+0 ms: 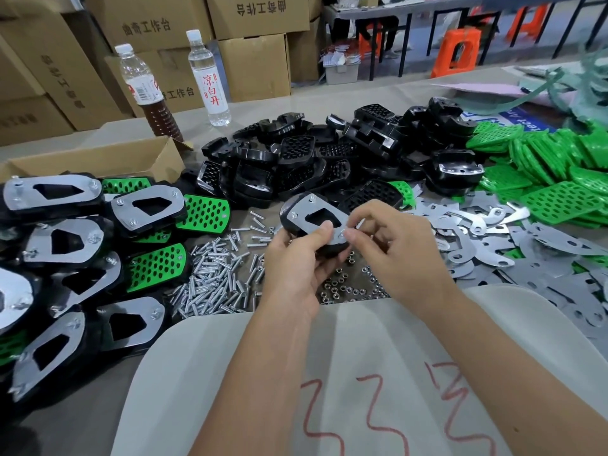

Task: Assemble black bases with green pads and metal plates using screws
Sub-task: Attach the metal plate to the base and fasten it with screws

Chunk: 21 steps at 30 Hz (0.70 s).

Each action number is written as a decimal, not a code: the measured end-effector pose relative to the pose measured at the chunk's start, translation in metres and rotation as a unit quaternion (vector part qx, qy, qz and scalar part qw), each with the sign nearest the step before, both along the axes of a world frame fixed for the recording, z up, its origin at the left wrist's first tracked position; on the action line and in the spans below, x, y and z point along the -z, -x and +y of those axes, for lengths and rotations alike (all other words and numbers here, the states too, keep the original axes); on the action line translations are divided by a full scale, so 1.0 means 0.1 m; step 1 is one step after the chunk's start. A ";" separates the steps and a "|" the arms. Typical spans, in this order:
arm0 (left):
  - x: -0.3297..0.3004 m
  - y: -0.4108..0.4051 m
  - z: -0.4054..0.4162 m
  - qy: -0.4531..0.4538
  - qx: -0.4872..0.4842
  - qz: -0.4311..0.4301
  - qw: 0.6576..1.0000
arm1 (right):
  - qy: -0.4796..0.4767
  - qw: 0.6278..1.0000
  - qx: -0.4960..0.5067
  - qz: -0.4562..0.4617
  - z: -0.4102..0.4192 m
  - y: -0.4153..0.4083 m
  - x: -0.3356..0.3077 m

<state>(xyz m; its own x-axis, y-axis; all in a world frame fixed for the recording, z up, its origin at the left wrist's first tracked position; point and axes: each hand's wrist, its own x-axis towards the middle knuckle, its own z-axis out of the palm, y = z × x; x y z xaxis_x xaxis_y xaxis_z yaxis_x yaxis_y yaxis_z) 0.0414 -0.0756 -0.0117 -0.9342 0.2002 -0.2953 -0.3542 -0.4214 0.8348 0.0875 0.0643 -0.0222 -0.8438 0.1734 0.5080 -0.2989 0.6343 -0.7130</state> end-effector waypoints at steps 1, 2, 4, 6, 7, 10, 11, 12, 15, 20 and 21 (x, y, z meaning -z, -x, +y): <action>0.00 -0.01 0.00 0.013 -0.012 0.011 1.000 | -0.047 0.999 0.009 -0.006 -0.01 0.01 0.00; 0.00 -0.01 0.00 0.037 -0.026 0.030 0.999 | -0.089 0.996 0.019 -0.022 -0.02 0.02 0.00; 0.00 0.00 -0.02 0.096 -0.057 0.074 0.991 | -0.164 0.985 0.030 -0.054 -0.05 0.01 0.00; -0.01 0.01 -0.04 0.139 -0.075 0.105 0.982 | -0.211 0.975 0.018 -0.060 -0.09 0.00 -0.02; -0.01 0.02 -0.05 0.158 -0.074 0.116 0.978 | -0.228 0.972 0.007 -0.063 -0.11 -0.01 -0.04; -0.01 0.04 -0.06 0.207 -0.060 0.148 0.965 | -0.262 0.961 -0.014 -0.085 -0.13 -0.03 -0.07; -0.01 0.03 -0.06 0.210 -0.056 0.152 0.964 | -0.268 0.959 -0.014 -0.087 -0.14 -0.03 -0.08; -0.01 0.02 -0.06 0.207 -0.053 0.150 0.965 | -0.271 0.959 -0.008 -0.083 -0.14 -0.04 -0.08; -0.03 -0.01 -0.03 0.184 -0.054 0.127 0.973 | -0.263 0.962 0.032 -0.057 -0.16 -0.04 -0.09; -0.04 -0.03 0.00 0.185 -0.058 0.121 0.974 | -0.291 0.948 0.087 -0.092 -0.15 -0.02 -0.06; -0.03 -0.03 0.00 0.186 -0.063 0.118 0.973 | -0.296 0.945 0.097 -0.096 -0.16 -0.01 -0.06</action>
<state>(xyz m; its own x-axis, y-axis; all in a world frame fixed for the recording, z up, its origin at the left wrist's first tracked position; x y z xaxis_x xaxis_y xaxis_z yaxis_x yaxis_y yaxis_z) 0.0448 -0.0753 -0.0083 -0.9951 -0.0009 -0.0987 -0.0981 -0.1021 0.9899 0.0886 0.0481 -0.0167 -0.9117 0.0668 0.4055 -0.0379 0.9688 -0.2448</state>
